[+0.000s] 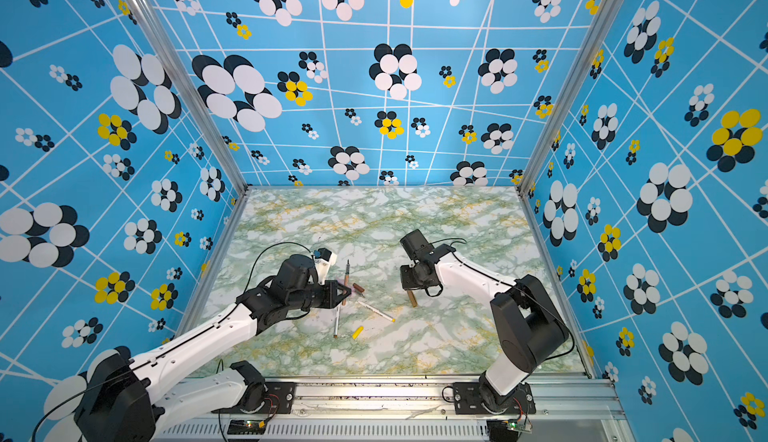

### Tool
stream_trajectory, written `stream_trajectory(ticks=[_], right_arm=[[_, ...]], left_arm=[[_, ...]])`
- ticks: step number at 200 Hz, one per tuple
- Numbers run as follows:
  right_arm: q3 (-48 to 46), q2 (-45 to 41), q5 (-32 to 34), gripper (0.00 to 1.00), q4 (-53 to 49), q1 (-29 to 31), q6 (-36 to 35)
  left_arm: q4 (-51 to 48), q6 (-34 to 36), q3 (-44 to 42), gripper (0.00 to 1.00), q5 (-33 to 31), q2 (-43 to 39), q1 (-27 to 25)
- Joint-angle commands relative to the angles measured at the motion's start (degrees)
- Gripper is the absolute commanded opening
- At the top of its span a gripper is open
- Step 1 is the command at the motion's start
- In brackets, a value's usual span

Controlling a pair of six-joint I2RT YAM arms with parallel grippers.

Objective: Insert the pens into the pen caps
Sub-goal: 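Close the right gripper on the tan cap and lift it off the table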

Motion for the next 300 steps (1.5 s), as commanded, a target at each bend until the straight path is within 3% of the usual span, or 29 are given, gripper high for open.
stream_trajectory(ticks=[1,39,85,151,203,268,300], right_arm=[[-0.8,0.2,-1.2,0.28,-3.2,0.0,-2.3],[-2.2,1.5,-1.3,0.42,-3.8,0.9,-3.4],[-2.2,5.6,0.5,0.42,-3.6,2.6,-3.8],[-1.0,10.4,5.1,0.33,-5.6,4.2,-3.4],[1.2,13.4,8.4,0.16,-9.3,5.3,-1.0],[4.4,9.1,6.9,0.15,-10.1,5.1,1.0],[5.1,4.8,3.0,0.14,-8.4,3.6,3.1]], left_arm=[[1.4,1.3,1.8,0.0,1.2,0.0,-0.4],[1.9,1.1,1.9,0.0,0.8,0.3,-0.4],[1.6,1.1,2.2,0.0,0.7,-0.1,-0.5],[1.4,0.8,1.7,0.0,-0.2,-1.0,-0.6],[0.7,1.5,2.4,0.0,-0.5,-1.2,-0.6],[0.2,2.1,3.1,0.0,-0.4,-0.9,-0.6],[0.1,2.3,3.1,0.0,-0.4,-1.0,-0.6]])
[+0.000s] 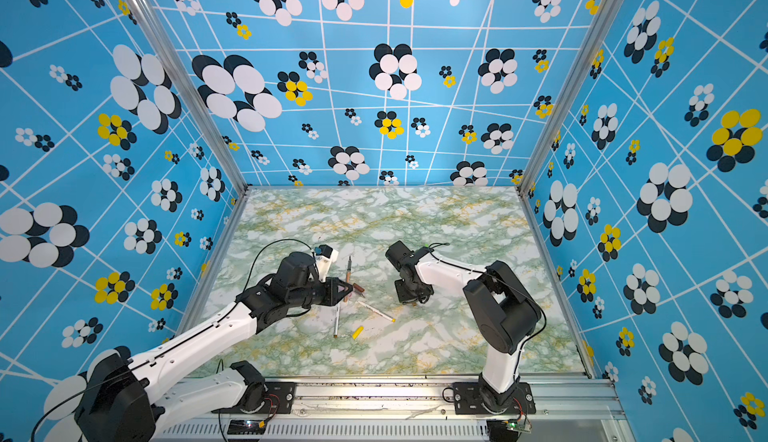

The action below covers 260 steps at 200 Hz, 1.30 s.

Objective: Insert the pens into the pen caps
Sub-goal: 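Carry the tan cap over the upright tan pen held by the left gripper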

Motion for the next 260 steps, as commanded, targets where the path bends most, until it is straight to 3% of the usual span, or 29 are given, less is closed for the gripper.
stream_trajectory(ticks=[1,92,128,173,260], right_arm=[[1.5,-4.4,-2.8,0.13,-0.2,-1.5,2.8],[-1.4,-16.3,-19.9,0.08,13.5,-8.4,12.9],[-1.7,-18.5,-24.8,0.06,21.9,-10.5,19.8],[-1.6,-19.0,-29.2,0.06,31.8,-10.7,27.1],[-2.5,-19.0,-33.4,0.05,31.4,-9.5,25.8]], left_arm=[[-0.7,1.2,1.6,0.0,-0.4,-0.9,-0.5],[2.5,2.7,0.7,0.0,4.1,0.8,-1.2],[4.7,5.0,1.1,0.0,6.8,2.5,-3.9],[4.7,7.0,3.5,0.0,5.4,5.6,-8.7],[5.5,6.8,6.2,0.0,3.0,9.1,-10.5]])
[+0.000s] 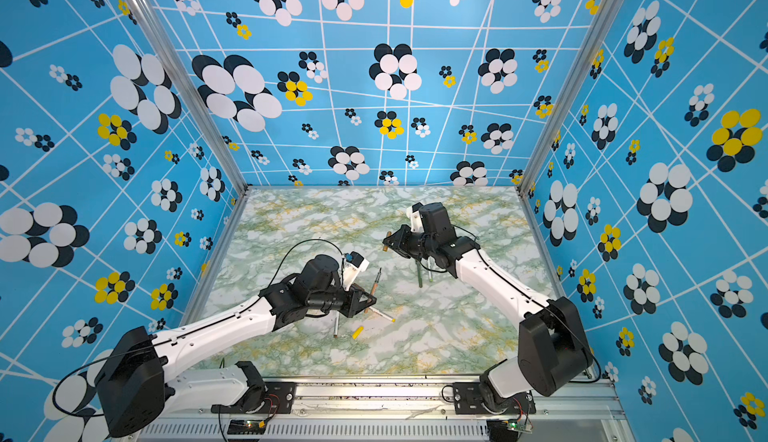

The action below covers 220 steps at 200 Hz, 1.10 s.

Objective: Insert the pens into the pen caps
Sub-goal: 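Carry the tan cap over the upright tan pen held by the left gripper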

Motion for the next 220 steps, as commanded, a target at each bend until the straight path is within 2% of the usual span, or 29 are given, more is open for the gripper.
stream_trajectory(ticks=[1,220], right_arm=[[-1.7,-1.2,-1.7,0.05,0.2,0.6,-0.3],[-2.8,-3.0,-2.6,0.03,-2.4,3.6,-2.8]], left_arm=[[1.0,0.8,2.1,0.0,-1.0,0.8,-0.4],[2.1,-1.3,0.4,0.0,-4.3,0.3,0.3]])
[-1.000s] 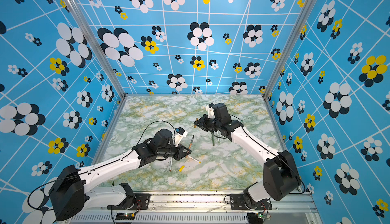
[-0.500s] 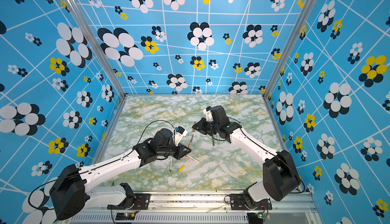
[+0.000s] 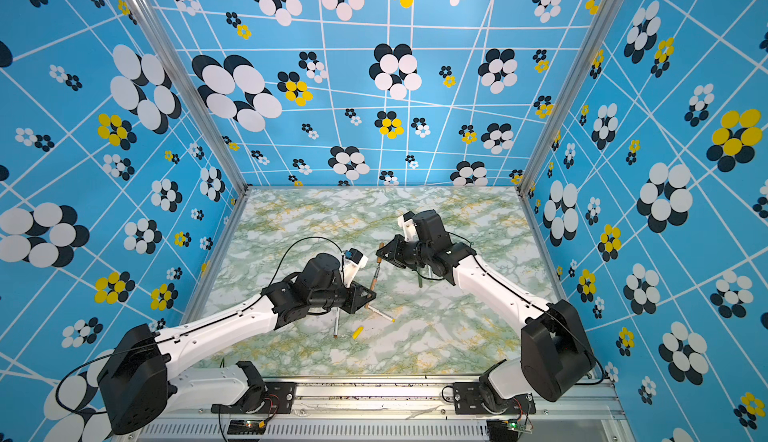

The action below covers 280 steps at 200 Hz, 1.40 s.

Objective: Insert the pens into the pen caps
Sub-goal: 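Carry the tan cap over the upright tan pen held by the left gripper, then lower the tan cap onto the pen nib while the left gripper holds the pen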

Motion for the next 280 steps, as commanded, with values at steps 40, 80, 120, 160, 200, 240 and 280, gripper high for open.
stream_trajectory(ticks=[40,80,120,160,200,240,280], right_arm=[[-0.5,-1.5,-0.4,0.03,-2.8,0.9,-3.3],[-0.5,-1.3,-0.4,0.02,-3.4,1.6,-4.5],[0.1,-1.3,-1.4,0.02,-3.7,2.3,-5.3],[-0.7,-0.9,-1.5,0.01,-2.0,2.9,-4.1],[-1.0,0.2,-1.5,0.01,-1.5,3.7,-3.6],[-2.0,0.9,-0.5,0.0,-1.1,4.1,-4.0],[-3.1,1.4,0.6,0.0,-0.4,4.1,-4.0]], left_arm=[[1.8,-1.0,-0.4,0.0,-1.0,-0.8,0.8],[2.0,-1.5,-0.8,0.0,-1.3,-1.4,1.4],[2.3,-2.2,-0.8,0.0,-1.7,-1.5,2.1],[2.8,-2.5,-0.2,0.0,-2.3,-1.6,2.6],[3.5,-2.5,0.0,0.0,-2.3,-1.5,2.8],[3.9,-2.3,0.3,0.0,-2.1,-1.6,3.4],[4.2,-2.1,1.0,0.0,-1.7,-1.4,3.8]])
